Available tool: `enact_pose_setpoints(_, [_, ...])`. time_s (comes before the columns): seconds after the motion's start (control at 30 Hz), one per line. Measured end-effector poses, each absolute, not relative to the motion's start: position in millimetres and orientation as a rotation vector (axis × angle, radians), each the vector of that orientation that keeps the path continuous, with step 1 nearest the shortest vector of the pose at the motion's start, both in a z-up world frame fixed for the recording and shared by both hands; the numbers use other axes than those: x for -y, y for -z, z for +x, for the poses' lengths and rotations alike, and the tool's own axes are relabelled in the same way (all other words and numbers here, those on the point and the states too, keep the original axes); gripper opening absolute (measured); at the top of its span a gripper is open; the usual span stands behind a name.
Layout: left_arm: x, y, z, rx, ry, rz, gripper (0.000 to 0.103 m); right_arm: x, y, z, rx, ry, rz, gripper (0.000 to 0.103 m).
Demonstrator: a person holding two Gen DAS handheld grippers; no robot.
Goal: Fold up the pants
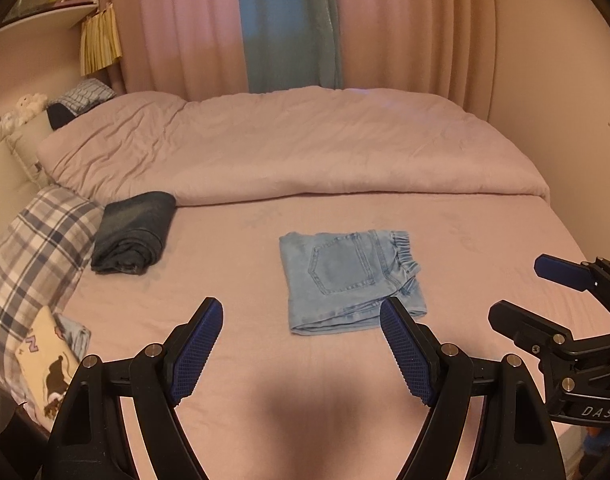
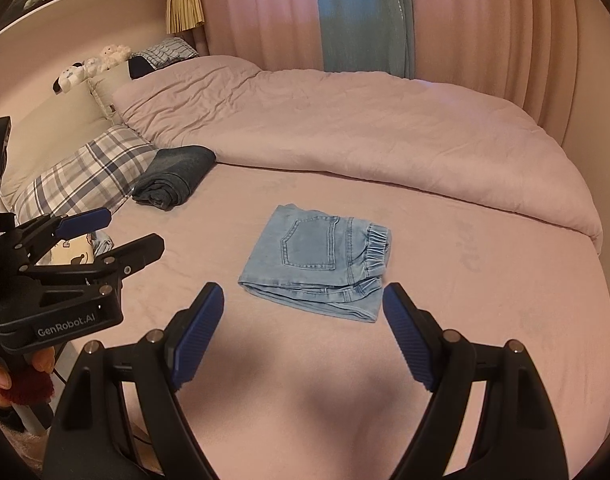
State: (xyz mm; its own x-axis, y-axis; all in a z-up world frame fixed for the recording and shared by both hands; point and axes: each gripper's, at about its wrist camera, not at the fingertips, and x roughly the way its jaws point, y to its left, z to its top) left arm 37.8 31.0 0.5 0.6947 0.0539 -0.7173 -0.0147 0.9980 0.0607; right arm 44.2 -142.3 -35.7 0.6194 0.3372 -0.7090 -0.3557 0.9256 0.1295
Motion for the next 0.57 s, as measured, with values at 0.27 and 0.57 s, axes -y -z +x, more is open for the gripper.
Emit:
enact_pose_setpoints(0.27, [-26.1, -2.8, 31.8, -0.805, -0.041, 0.051, 0.081, 142.9, 33.1, 37.9, -0.806, -0.396, -0.027, 0.083])
enact_pose_setpoints(0.57, [-21.9, -5.0, 27.4, -0.801, -0.034, 0.048, 0.081, 140.7, 30.6, 32.3, -0.800, -0.399, -0.031, 0.083])
